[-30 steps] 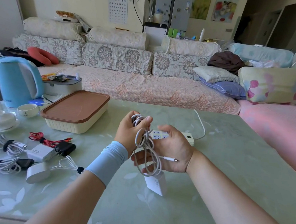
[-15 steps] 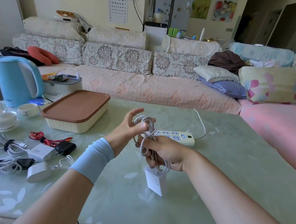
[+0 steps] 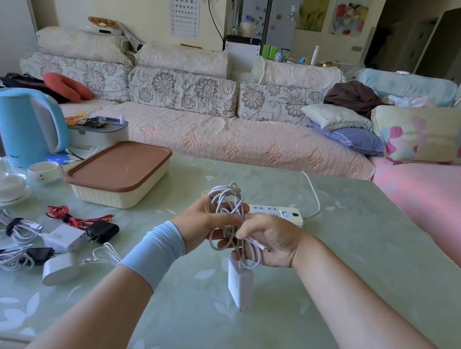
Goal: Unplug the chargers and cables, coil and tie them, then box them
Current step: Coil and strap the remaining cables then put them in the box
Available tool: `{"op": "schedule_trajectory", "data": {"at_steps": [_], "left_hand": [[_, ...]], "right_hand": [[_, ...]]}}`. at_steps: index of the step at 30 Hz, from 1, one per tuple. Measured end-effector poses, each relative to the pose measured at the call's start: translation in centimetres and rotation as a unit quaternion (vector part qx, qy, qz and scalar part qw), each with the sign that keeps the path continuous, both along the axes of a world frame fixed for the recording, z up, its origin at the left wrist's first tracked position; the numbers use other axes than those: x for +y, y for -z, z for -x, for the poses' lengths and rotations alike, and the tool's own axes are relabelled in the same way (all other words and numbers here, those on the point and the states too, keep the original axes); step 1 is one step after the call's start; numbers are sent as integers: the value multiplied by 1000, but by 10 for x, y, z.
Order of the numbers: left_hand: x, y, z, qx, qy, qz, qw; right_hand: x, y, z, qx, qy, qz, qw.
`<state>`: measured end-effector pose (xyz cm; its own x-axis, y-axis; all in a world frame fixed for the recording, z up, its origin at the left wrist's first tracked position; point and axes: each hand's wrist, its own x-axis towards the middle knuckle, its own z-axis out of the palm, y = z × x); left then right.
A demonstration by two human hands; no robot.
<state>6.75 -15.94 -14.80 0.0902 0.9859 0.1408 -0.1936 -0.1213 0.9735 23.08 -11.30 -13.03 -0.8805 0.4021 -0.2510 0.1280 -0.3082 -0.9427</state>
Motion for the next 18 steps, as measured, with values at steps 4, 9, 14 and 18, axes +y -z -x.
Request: {"op": "schedule_trajectory", "data": {"at_steps": [4, 9, 14, 18], "left_hand": [[2, -3, 4, 13, 4, -6, 1000], [-2, -7, 2, -2, 30, 14, 999], [-3, -11, 4, -56, 21, -4, 998], [-2, -8, -6, -2, 8, -47, 999]], "right_hand": [[-4, 2, 6, -40, 28, -59, 997], [-7, 4, 12, -72, 66, -95, 991], [-14, 0, 16, -122, 41, -133, 983], [-12, 4, 19, -123, 87, -145, 978]]}}
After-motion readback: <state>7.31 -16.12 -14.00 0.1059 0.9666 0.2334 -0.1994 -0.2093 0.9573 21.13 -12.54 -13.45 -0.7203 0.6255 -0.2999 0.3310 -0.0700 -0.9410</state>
